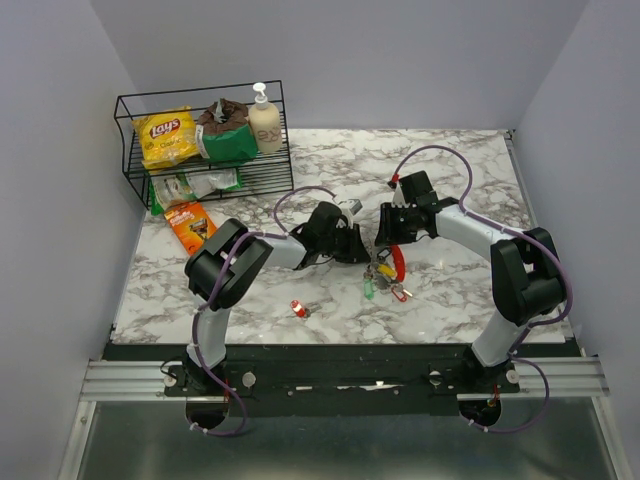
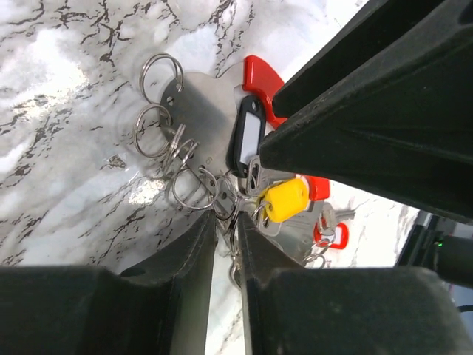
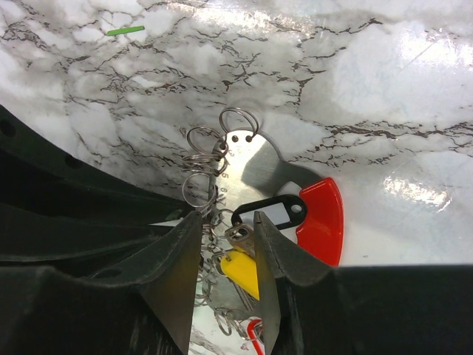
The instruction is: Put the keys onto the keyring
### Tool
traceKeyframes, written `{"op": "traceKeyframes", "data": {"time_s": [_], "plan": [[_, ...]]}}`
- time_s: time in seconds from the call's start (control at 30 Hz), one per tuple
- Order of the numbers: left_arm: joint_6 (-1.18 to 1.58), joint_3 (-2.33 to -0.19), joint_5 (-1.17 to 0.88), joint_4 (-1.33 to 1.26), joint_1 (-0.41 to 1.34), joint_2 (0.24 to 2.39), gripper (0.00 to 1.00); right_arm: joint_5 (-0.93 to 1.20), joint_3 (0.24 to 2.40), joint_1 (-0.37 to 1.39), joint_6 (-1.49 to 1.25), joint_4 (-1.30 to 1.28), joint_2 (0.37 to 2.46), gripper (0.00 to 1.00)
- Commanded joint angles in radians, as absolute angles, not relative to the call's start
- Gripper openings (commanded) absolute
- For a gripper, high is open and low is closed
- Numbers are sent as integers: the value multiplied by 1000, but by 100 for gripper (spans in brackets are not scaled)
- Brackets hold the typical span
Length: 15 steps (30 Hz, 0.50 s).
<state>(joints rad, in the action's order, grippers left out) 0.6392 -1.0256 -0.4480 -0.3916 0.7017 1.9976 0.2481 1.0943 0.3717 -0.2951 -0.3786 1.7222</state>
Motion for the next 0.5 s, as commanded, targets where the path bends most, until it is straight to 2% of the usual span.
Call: {"op": "traceKeyframes", "data": {"time_s": [0.0, 0.07, 0.1, 0.47], "plan": [[598, -1045, -405, -360, 709, 2008, 13, 227, 1089, 368, -285, -374, 1723, 43], [597, -1039, -399, -364, 709, 2000, 2, 227, 1088, 367, -285, -376, 1717, 43], [594, -1035, -384, -365, 709, 1985, 0, 226, 1088, 368, -285, -377, 1713, 43], [425, -1012, -357, -230, 710, 1770, 0, 327, 1094, 368, -233, -385, 1582, 43]]}}
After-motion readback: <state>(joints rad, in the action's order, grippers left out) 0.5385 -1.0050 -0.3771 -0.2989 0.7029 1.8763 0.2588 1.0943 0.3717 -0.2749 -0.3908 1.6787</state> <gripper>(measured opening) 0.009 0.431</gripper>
